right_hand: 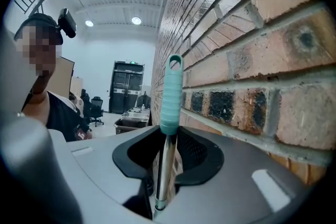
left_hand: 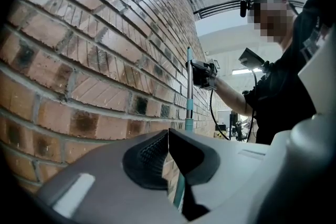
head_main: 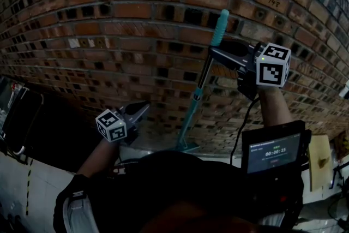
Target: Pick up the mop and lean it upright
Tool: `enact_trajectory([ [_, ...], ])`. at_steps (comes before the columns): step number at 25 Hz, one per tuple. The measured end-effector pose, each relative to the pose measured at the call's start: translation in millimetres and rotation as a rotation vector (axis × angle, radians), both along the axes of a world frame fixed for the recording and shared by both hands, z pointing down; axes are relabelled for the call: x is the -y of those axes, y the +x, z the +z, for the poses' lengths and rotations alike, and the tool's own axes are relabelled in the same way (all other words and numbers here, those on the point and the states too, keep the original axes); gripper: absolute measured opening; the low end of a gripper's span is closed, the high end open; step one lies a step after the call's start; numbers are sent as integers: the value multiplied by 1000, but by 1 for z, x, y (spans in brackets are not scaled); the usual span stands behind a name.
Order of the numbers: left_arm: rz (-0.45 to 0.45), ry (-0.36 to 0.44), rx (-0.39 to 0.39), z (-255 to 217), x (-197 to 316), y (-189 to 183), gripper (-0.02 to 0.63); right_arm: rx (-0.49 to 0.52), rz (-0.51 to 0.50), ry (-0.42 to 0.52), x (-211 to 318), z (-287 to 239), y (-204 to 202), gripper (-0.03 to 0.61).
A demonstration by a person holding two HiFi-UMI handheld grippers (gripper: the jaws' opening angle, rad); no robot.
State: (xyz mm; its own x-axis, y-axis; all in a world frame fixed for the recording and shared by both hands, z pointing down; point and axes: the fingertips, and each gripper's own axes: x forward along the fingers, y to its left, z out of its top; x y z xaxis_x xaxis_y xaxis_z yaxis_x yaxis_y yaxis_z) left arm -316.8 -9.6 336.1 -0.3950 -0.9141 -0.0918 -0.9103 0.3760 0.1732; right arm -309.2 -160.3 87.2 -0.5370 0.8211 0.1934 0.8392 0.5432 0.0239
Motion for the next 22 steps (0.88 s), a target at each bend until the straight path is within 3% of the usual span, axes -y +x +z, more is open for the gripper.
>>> enact_trajectory([
  [15,10,56,-33,-6,-6,-3,0,8,4,-1,4,-1,0,114],
  [22,-1,36,-21,-2,-4,-5,2,13,6,-2,6,-2,0,114],
])
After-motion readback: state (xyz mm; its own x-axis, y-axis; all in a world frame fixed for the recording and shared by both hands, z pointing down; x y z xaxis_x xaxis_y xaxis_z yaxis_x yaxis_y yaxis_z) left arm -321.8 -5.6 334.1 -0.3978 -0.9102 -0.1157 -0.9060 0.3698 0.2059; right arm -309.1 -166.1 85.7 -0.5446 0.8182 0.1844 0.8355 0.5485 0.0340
